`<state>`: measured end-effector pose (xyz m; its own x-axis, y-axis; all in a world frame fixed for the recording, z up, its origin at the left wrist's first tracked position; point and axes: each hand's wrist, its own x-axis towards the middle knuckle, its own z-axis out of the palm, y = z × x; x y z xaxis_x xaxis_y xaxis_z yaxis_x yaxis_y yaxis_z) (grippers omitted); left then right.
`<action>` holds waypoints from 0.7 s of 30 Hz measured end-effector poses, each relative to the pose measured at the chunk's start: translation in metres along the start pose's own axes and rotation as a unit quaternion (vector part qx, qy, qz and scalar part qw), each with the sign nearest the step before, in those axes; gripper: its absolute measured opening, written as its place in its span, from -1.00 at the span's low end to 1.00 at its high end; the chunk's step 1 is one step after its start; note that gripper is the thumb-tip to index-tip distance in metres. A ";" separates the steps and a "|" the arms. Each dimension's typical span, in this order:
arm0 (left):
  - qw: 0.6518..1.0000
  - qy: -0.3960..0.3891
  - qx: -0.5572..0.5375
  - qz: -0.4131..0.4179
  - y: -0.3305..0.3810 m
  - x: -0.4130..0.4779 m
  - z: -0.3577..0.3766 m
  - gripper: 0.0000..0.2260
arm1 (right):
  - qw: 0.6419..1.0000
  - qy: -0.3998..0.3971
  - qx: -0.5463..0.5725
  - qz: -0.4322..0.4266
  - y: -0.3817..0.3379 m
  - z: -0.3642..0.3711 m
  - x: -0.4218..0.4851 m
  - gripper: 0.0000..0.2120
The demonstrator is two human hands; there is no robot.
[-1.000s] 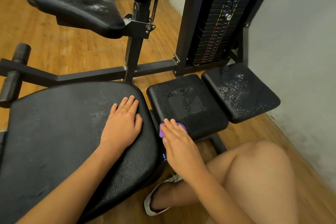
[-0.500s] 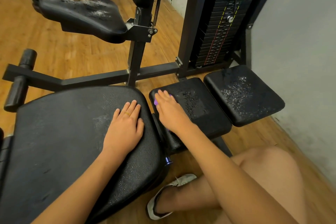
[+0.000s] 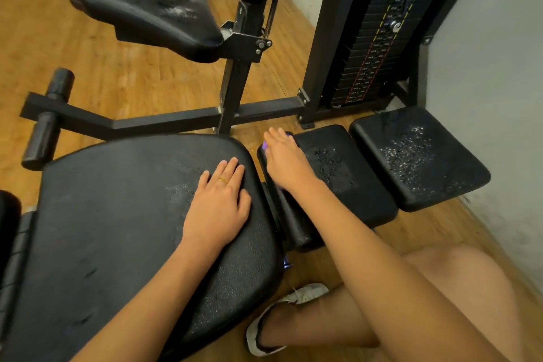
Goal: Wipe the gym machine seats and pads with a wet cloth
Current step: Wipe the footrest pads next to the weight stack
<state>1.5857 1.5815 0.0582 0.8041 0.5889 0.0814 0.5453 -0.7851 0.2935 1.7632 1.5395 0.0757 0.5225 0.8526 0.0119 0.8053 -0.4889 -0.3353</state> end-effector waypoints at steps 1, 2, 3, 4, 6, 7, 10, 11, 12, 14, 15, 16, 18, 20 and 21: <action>1.000 0.001 0.001 -0.001 -0.001 0.000 -0.001 -0.51 | 1.000 0.004 -0.001 0.000 -0.002 0.000 0.006 -0.61; 1.000 0.002 0.003 -0.002 -0.002 0.000 -0.002 -0.50 | 1.000 0.009 -0.001 -0.005 -0.003 -0.001 0.003 -0.61; 1.000 0.001 0.008 -0.004 -0.003 -0.002 -0.004 -0.49 | 1.000 0.005 -0.001 -0.017 -0.002 -0.004 -0.008 -0.59; 1.000 0.002 0.011 -0.004 -0.003 -0.004 -0.004 -0.48 | 0.999 -0.004 0.000 -0.032 -0.001 -0.007 -0.026 -0.56; 1.000 0.011 0.007 -0.007 0.000 -0.008 -0.003 -0.47 | 0.998 -0.023 0.013 -0.050 0.005 -0.013 -0.079 -0.52; 1.000 0.013 0.003 -0.008 0.003 -0.011 -0.001 -0.47 | 0.997 -0.039 0.016 -0.057 0.011 -0.016 -0.110 -0.51; 1.000 0.010 -0.004 -0.010 0.005 -0.010 0.003 -0.46 | 0.996 -0.065 0.013 -0.064 0.019 -0.018 -0.167 -0.51; 1.000 0.009 -0.001 -0.011 0.002 -0.006 0.001 -0.46 | 0.996 -0.058 0.025 -0.062 0.018 -0.018 -0.166 -0.51; 1.000 0.010 0.001 -0.012 -0.001 -0.002 0.000 -0.46 | 0.996 -0.054 0.033 -0.065 0.016 -0.018 -0.157 -0.51; 1.000 0.008 0.006 -0.010 -0.003 0.002 -0.001 -0.46 | 0.996 -0.052 0.035 -0.061 0.010 -0.016 -0.127 -0.52; 1.000 0.003 0.006 -0.007 -0.002 0.001 -0.001 -0.46 | 0.997 -0.040 0.036 -0.057 0.008 -0.013 -0.110 -0.52; 1.000 -0.003 0.004 -0.006 -0.001 0.001 -0.002 -0.46 | 0.998 -0.028 0.034 -0.052 0.007 -0.009 -0.089 -0.52; 1.000 -0.004 -0.001 -0.006 0.002 0.002 -0.001 -0.48 | 0.998 -0.017 0.022 -0.048 0.006 -0.005 -0.047 -0.56; 1.000 -0.002 0.000 -0.006 0.004 0.004 -0.001 -0.50 | 0.999 -0.015 0.018 -0.039 0.003 -0.003 -0.009 -0.61; 1.000 -0.002 0.001 -0.009 0.004 0.003 -0.001 -0.51 | 0.999 -0.015 0.017 -0.035 0.000 -0.003 0.004 -0.65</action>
<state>1.5902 1.5803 0.0610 0.7958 0.6013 0.0719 0.5596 -0.7755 0.2925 1.7665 1.5427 0.0780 0.4566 0.8896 0.0087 0.8291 -0.4219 -0.3670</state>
